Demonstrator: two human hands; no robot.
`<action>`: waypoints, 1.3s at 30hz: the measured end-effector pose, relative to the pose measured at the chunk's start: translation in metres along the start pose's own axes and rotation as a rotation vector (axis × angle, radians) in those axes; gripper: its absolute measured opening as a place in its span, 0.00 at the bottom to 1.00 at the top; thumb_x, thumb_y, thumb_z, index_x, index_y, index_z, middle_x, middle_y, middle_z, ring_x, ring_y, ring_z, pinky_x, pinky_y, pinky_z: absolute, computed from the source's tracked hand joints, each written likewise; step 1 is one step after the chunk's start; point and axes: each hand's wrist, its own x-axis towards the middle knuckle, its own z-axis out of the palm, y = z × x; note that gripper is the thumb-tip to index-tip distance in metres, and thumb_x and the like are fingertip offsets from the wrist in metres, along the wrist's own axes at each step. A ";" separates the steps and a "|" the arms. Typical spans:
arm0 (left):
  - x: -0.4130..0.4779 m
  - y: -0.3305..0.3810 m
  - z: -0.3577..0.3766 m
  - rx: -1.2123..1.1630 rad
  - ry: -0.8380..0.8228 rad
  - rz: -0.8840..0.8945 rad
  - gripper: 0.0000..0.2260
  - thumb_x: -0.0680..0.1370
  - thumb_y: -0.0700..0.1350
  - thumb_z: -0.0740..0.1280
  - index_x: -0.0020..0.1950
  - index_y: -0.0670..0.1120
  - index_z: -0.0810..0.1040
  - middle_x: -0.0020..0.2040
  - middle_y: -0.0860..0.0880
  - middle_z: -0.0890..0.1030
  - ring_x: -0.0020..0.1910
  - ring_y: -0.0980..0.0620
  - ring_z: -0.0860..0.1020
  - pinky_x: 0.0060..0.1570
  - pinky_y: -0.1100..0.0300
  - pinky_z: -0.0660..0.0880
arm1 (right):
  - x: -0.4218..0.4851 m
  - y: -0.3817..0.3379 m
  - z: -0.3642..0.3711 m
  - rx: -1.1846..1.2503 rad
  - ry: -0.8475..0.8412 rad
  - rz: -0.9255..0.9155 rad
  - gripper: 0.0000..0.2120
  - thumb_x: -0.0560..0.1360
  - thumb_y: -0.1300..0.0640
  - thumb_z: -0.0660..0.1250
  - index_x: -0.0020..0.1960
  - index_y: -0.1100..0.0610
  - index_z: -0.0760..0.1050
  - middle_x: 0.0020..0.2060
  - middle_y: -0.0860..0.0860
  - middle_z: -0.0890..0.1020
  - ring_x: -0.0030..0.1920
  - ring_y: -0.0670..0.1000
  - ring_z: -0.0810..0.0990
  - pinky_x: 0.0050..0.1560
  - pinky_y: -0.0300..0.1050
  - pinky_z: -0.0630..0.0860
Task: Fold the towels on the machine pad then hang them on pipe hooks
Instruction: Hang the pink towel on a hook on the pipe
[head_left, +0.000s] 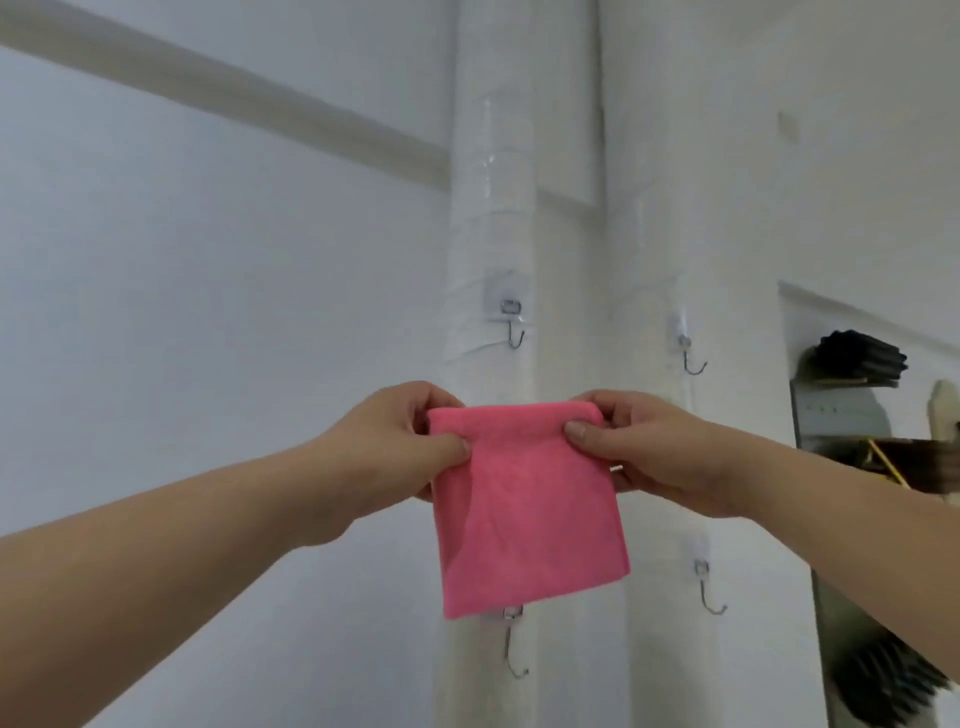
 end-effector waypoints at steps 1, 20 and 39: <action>0.012 0.011 -0.002 0.002 0.030 0.020 0.08 0.78 0.39 0.69 0.56 0.48 0.80 0.50 0.46 0.87 0.46 0.50 0.87 0.44 0.58 0.84 | 0.010 -0.008 -0.010 -0.001 0.034 -0.023 0.09 0.82 0.58 0.67 0.61 0.58 0.79 0.49 0.52 0.84 0.48 0.49 0.84 0.52 0.49 0.83; 0.135 0.027 0.010 0.019 0.351 0.071 0.04 0.77 0.37 0.68 0.51 0.42 0.79 0.48 0.37 0.85 0.40 0.44 0.84 0.46 0.45 0.85 | 0.130 -0.028 -0.034 -0.080 0.483 -0.012 0.07 0.78 0.59 0.70 0.53 0.61 0.79 0.38 0.53 0.81 0.34 0.50 0.78 0.26 0.39 0.77; 0.123 0.035 0.006 0.551 0.210 0.567 0.12 0.79 0.44 0.69 0.56 0.58 0.87 0.49 0.57 0.87 0.50 0.57 0.82 0.55 0.56 0.80 | 0.097 -0.040 -0.045 -0.236 0.202 -0.280 0.09 0.81 0.59 0.67 0.57 0.52 0.85 0.48 0.50 0.88 0.44 0.46 0.84 0.42 0.37 0.82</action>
